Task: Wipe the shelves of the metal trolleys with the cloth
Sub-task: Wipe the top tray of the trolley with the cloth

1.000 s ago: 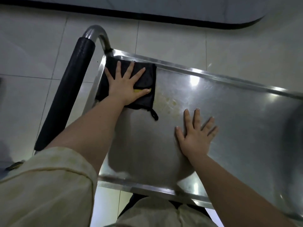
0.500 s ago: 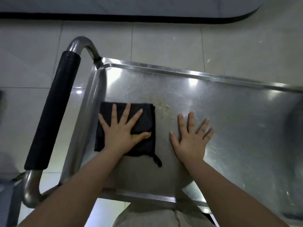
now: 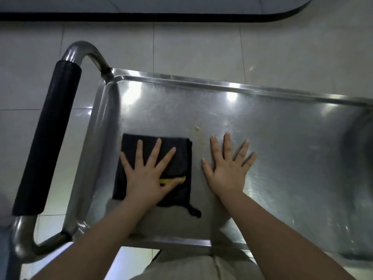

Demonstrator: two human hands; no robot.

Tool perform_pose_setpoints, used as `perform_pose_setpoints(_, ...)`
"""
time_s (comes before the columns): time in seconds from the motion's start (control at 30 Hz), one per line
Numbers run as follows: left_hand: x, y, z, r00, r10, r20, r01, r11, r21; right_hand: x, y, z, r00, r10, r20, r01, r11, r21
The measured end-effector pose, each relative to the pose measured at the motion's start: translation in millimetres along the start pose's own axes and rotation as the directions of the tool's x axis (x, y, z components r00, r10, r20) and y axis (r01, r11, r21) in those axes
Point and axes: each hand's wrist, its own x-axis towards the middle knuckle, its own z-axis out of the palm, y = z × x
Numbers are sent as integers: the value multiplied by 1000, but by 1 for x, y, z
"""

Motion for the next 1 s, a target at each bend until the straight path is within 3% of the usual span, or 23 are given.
perform_pose_setpoints(0.13, -59, 9, 17, 999, -21, 41, 20, 1000, 25, -5, -2, -8, 999, -11, 37, 11, 1000, 0)
perform_pose_setpoints(0.43, -51, 18, 12, 996, -70, 61, 67, 996, 52, 78, 47, -45, 1000, -3, 2, 3, 999, -35)
perform_pose_setpoints(0.53, -31, 29, 7, 997, -74, 23, 74, 997, 20, 77, 49, -37, 998, -33, -51, 33, 999, -6)
perform_pose_setpoints(0.67, 59, 49, -9, 1000, 31, -4, -31, 999, 20, 79, 50, -32, 996, -31, -83, 31, 1000, -3)
perform_pose_setpoints(0.83, 186, 72, -35, 999, -28, 24, 28, 1000, 12, 80, 53, -28, 992, -37, -117, 35, 999, -14)
perform_pose_setpoints(1.0, 122, 73, -19, 1000, 13, -15, -14, 1000, -17, 82, 52, -29, 994, -31, -102, 34, 999, 25)
